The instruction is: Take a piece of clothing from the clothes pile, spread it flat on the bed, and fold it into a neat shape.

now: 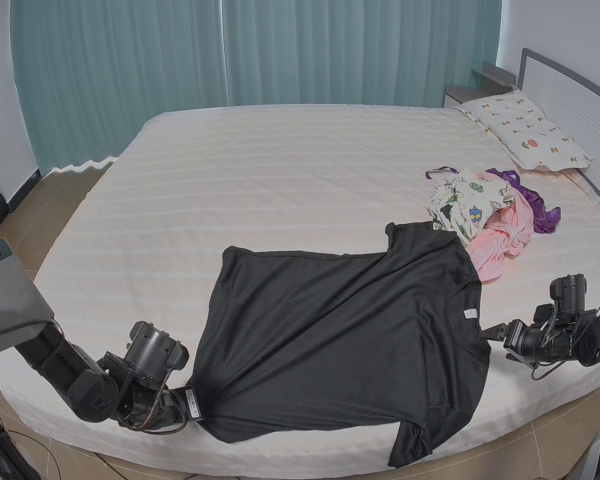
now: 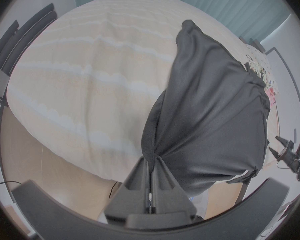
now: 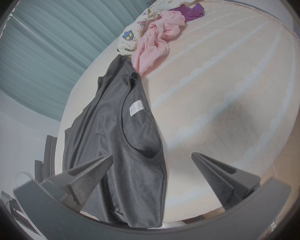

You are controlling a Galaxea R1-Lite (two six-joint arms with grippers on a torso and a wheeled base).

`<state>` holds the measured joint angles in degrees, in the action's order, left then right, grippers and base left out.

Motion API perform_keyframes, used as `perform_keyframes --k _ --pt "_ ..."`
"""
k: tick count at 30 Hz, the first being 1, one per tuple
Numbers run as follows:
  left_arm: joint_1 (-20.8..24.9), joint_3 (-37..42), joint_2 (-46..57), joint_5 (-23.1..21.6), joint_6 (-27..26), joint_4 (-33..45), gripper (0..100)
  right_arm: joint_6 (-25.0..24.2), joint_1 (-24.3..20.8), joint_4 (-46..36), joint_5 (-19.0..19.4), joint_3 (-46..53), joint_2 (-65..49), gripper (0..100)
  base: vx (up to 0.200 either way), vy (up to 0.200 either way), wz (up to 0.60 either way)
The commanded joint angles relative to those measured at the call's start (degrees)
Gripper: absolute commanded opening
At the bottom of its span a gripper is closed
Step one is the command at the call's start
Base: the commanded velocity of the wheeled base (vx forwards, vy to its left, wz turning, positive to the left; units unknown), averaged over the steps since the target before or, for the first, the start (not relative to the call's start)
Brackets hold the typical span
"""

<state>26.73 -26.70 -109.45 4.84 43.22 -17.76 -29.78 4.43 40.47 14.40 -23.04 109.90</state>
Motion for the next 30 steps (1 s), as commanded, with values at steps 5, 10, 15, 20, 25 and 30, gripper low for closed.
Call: perform_keyframes --k 5,10,15,20,25,30 --pt "-4.4 -2.0 1.1 -0.3 0.2 -0.9 0 0.1 -2.3 0.1 1.2 0.5 4.0 100 0.0 0.0 0.0" --pt "-7.0 -2.1 1.0 -1.9 0.0 -2.0 0 0.2 -5.0 0.1 2.2 1.0 4.7 100 0.0 0.0 0.0" --pt "-9.5 -2.2 0.8 -3.6 -1.9 -2.0 0 0.2 -7.4 1.6 1.9 1.2 6.2 100 0.0 0.0 0.0" --pt "-10.6 -2.8 0.7 -3.7 -1.9 -2.1 0 -0.1 -8.2 6.1 1.4 1.6 9.3 100 0.0 0.0 0.0" --pt "-10.8 -2.9 0.6 -5.4 -1.9 -2.0 0 -0.3 -8.8 10.0 1.2 2.7 10.9 0 0.0 0.0 0.0" --pt "-10.9 -2.8 0.6 -6.0 -1.9 -1.8 0 1.0 -7.9 10.4 0.6 5.8 7.4 0 0.0 0.0 0.0"
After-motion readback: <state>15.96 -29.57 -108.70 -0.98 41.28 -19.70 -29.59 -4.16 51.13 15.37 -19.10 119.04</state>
